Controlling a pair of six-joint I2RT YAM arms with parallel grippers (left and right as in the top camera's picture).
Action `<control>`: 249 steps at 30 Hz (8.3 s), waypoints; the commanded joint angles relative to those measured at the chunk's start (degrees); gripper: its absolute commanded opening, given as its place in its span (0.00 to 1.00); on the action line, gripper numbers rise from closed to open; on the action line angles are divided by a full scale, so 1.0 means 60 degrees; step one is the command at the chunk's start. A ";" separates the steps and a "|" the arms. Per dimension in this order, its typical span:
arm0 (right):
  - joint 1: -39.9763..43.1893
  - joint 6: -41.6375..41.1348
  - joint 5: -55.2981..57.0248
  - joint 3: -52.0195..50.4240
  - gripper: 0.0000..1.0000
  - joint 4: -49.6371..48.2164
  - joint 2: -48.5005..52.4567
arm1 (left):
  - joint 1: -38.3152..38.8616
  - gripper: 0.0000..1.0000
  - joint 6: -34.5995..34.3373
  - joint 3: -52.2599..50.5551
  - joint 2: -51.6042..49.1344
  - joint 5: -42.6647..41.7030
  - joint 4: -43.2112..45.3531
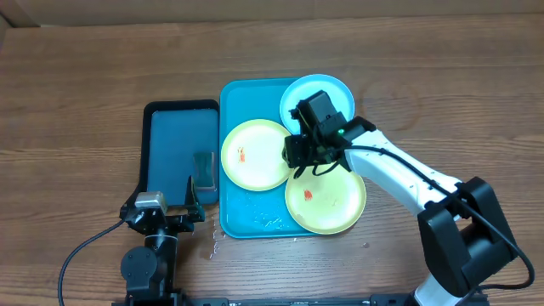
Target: Clean dirty plates on tray and stack at the side
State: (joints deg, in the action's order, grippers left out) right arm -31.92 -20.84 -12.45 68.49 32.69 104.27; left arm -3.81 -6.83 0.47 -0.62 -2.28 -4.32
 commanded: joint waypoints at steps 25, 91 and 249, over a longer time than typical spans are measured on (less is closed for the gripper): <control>-0.0011 -0.1293 0.0994 -0.1122 0.20 -0.2007 0.0390 | 0.0040 1.00 0.0178 -0.0033 0.0062 0.0062 -0.0018; -0.0007 -0.1319 0.0787 -0.1122 0.58 -0.1985 0.0412 | 0.0015 1.00 0.0426 1.2692 -0.9358 -0.0681 -1.1329; 0.0022 -0.1639 0.0852 -0.1384 0.11 -0.2656 0.0415 | 0.1140 0.04 0.1111 1.1825 -1.6178 0.0328 -0.8182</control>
State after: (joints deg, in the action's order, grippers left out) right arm -31.90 -30.41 -7.49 60.58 17.32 106.48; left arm 2.74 -2.46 69.71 -102.30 -3.31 -53.19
